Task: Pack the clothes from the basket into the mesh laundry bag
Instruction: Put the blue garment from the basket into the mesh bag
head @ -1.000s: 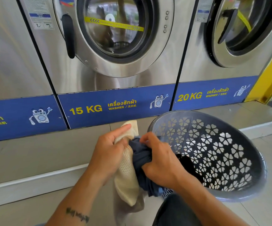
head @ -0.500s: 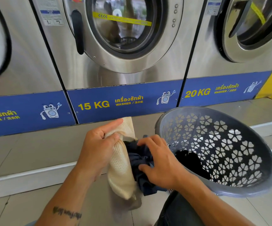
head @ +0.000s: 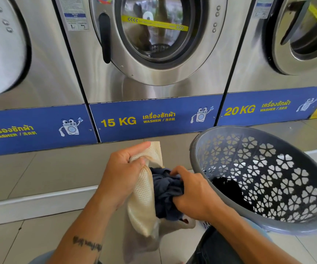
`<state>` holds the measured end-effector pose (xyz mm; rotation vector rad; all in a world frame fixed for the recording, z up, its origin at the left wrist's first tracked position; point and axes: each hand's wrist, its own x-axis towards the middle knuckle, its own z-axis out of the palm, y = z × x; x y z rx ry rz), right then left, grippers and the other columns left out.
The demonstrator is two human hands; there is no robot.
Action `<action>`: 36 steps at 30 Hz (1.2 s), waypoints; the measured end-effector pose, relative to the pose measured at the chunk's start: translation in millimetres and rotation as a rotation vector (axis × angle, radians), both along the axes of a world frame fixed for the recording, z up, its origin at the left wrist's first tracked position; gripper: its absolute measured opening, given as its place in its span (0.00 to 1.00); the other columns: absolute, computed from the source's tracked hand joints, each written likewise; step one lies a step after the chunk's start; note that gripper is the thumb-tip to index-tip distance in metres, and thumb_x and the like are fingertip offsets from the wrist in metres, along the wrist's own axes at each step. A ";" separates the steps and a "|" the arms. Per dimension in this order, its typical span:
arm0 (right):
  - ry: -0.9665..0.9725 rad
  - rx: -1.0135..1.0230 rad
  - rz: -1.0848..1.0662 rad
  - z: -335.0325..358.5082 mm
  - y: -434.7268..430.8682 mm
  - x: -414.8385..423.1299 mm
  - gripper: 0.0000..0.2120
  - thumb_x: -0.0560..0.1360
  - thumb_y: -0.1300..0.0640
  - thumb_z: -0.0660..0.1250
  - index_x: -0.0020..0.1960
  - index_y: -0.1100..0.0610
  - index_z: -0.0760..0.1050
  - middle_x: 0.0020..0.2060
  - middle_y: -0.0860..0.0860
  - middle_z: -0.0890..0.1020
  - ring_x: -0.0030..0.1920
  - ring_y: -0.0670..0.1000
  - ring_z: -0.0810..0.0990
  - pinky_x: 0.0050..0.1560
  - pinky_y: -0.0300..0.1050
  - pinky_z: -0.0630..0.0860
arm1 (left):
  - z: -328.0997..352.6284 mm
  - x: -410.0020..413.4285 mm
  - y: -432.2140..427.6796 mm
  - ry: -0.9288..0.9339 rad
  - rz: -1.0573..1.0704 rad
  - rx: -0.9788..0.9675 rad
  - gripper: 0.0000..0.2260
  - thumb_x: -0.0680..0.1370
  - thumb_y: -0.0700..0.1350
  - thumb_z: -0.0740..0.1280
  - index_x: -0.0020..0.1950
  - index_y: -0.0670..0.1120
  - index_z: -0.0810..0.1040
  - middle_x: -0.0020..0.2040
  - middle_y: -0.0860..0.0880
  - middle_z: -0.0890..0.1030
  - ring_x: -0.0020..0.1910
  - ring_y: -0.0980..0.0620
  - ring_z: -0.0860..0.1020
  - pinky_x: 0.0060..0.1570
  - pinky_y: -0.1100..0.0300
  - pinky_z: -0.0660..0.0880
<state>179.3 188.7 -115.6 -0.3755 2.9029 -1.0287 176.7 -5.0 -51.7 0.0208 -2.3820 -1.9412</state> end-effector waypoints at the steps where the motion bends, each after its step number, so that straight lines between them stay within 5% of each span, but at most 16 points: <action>1: -0.013 -0.110 -0.027 0.8 -3.1 1.2 0.19 0.68 0.56 0.67 0.59 0.48 0.72 0.44 0.46 0.84 0.38 0.46 0.81 0.35 0.39 0.77 | -1.5 1.4 1.5 -0.005 -0.002 -0.022 0.19 0.78 0.36 0.65 0.61 0.56 0.82 0.55 0.60 0.83 0.50 0.60 0.80 0.48 0.73 0.73; 5: -0.114 -0.273 0.075 -1.4 -16.7 5.6 0.25 0.70 0.63 0.64 0.64 0.45 0.74 0.50 0.42 0.83 0.48 0.42 0.82 0.47 0.36 0.79 | -8.3 6.7 9.9 -0.017 -0.027 -0.008 0.19 0.77 0.35 0.65 0.61 0.54 0.82 0.57 0.57 0.83 0.55 0.64 0.79 0.57 0.68 0.72; 8: -0.312 -0.092 0.254 -8.4 -23.4 3.1 0.20 0.73 0.62 0.59 0.50 0.36 0.74 0.46 0.39 0.79 0.49 0.47 0.77 0.49 0.39 0.74 | -10.7 3.6 6.2 -0.046 0.000 0.114 0.20 0.78 0.34 0.64 0.56 0.57 0.84 0.47 0.51 0.86 0.44 0.52 0.79 0.50 0.56 0.76; 12: -0.374 0.243 0.254 -24.6 -22.2 -12.8 0.17 0.72 0.50 0.51 0.53 0.52 0.74 0.59 0.56 0.78 0.63 0.57 0.73 0.66 0.56 0.71 | -6.4 2.0 1.3 -0.076 0.039 0.277 0.20 0.78 0.31 0.63 0.56 0.52 0.85 0.52 0.49 0.85 0.47 0.52 0.81 0.49 0.57 0.75; 17: -0.295 0.406 0.083 -23.2 -14.2 -17.8 0.20 0.77 0.48 0.59 0.68 0.50 0.69 0.63 0.56 0.77 0.62 0.63 0.77 0.60 0.54 0.75 | -3.4 0.3 2.3 -0.068 0.109 0.307 0.19 0.78 0.31 0.63 0.54 0.53 0.85 0.57 0.54 0.83 0.56 0.54 0.80 0.54 0.58 0.76; 23: -0.251 0.323 -0.028 -17.4 1.5 -28.0 0.25 0.72 0.46 0.66 0.68 0.46 0.67 0.64 0.50 0.77 0.62 0.58 0.78 0.60 0.52 0.77 | -7.7 -2.5 8.9 -0.005 0.145 0.097 0.20 0.77 0.34 0.63 0.54 0.58 0.85 0.54 0.61 0.82 0.54 0.58 0.79 0.55 0.57 0.76; 26: -0.358 0.075 -0.045 -11.1 11.3 -30.3 0.22 0.71 0.53 0.66 0.63 0.54 0.66 0.60 0.51 0.74 0.58 0.56 0.75 0.55 0.50 0.76 | -11.0 -4.8 9.5 -0.005 0.126 0.027 0.20 0.78 0.34 0.62 0.54 0.58 0.84 0.41 0.68 0.83 0.42 0.67 0.79 0.44 0.68 0.74; 28: -0.321 0.055 -0.091 -12.8 13.5 -26.0 0.16 0.70 0.55 0.65 0.56 0.55 0.66 0.53 0.52 0.73 0.52 0.56 0.76 0.48 0.52 0.76 | -19.0 -5.7 13.6 -0.013 0.111 -0.027 0.20 0.78 0.34 0.62 0.55 0.58 0.84 0.38 0.64 0.83 0.36 0.60 0.77 0.37 0.73 0.71; 30: -0.291 0.133 -0.110 -15.0 13.1 -21.3 0.13 0.72 0.56 0.64 0.55 0.55 0.67 0.53 0.53 0.71 0.50 0.57 0.75 0.47 0.51 0.76 | -31.7 -7.3 20.3 -0.044 0.088 -0.061 0.20 0.78 0.35 0.62 0.56 0.58 0.83 0.36 0.56 0.81 0.34 0.52 0.71 0.32 0.66 0.68; 33: -0.382 0.266 -0.029 -19.3 14.1 -18.8 0.16 0.75 0.59 0.63 0.62 0.57 0.71 0.60 0.56 0.73 0.56 0.59 0.76 0.55 0.52 0.77 | -55.2 -9.4 28.7 -0.140 0.082 -0.095 0.21 0.77 0.34 0.61 0.58 0.57 0.83 0.28 0.56 0.78 0.28 0.51 0.65 0.30 0.59 0.65; 36: -0.551 0.295 0.059 -24.8 15.9 -18.7 0.24 0.74 0.61 0.61 0.70 0.56 0.70 0.65 0.56 0.76 0.61 0.59 0.78 0.61 0.54 0.78 | -66.2 -7.6 31.6 -0.192 0.083 -0.128 0.22 0.78 0.33 0.60 0.58 0.58 0.82 0.26 0.65 0.78 0.30 0.61 0.66 0.28 0.72 0.65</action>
